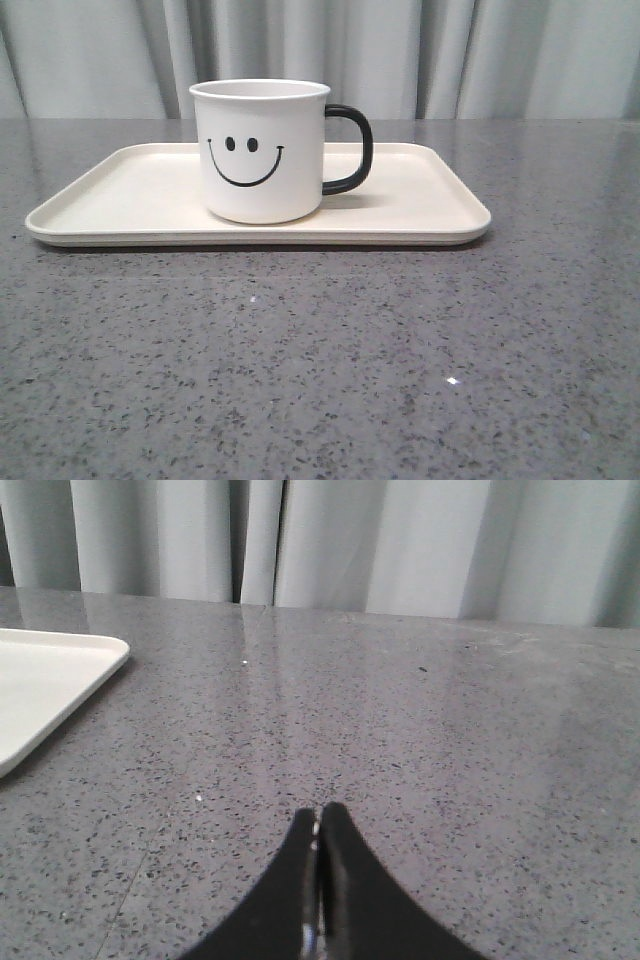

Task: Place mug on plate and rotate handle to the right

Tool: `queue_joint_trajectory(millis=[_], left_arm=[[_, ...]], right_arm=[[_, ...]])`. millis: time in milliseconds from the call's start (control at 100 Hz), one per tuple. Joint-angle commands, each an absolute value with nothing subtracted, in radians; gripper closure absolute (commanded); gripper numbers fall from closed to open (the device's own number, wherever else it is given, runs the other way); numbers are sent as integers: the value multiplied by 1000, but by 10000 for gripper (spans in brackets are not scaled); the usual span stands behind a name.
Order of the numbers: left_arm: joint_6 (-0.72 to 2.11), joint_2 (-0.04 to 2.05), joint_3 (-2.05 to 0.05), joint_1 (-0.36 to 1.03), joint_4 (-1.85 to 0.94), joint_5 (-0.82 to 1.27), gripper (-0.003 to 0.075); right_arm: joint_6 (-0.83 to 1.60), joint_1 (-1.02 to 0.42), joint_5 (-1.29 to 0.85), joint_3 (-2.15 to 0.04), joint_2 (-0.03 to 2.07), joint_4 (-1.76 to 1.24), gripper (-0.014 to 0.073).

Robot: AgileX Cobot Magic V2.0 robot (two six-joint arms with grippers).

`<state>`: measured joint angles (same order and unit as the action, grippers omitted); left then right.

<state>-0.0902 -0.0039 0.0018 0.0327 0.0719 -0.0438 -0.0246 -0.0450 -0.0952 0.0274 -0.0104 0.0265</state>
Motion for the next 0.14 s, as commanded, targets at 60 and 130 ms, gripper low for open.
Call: queue_joint_trajectory(millis=[60,130], left_arm=[[-95,-33,9,30,65,-128,740],[-95,-33,9,30,65,-128,740]], right_arm=[[-26,-37,-23,27,-32,30,704],[-26,-37,-23,27,-32,30,704]])
